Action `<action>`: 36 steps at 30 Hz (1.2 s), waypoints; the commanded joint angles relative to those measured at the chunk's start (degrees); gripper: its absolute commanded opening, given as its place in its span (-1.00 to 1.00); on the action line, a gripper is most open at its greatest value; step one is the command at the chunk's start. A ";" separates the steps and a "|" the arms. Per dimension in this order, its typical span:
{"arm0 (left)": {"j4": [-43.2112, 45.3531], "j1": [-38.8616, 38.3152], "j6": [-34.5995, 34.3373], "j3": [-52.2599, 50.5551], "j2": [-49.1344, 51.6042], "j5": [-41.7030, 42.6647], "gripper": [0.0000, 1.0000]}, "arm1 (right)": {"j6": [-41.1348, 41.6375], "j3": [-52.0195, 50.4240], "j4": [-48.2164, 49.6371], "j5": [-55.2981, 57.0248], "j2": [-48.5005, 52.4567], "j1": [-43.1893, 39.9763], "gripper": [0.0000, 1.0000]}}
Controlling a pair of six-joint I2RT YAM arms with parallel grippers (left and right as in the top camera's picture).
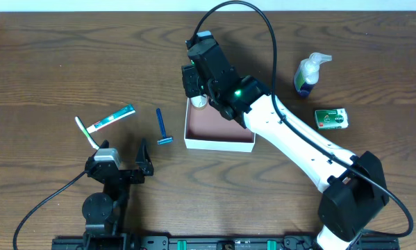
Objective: Pack container
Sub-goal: 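Lower the tube upright into the box's back-left corner and release, then move right gripper to the foam pump bottle and descend over it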
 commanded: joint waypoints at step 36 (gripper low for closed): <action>-1.95 0.28 0.11 -1.01 -0.04 0.68 0.96 | -13.53 4.46 -16.13 1.90 -15.34 -18.95 0.22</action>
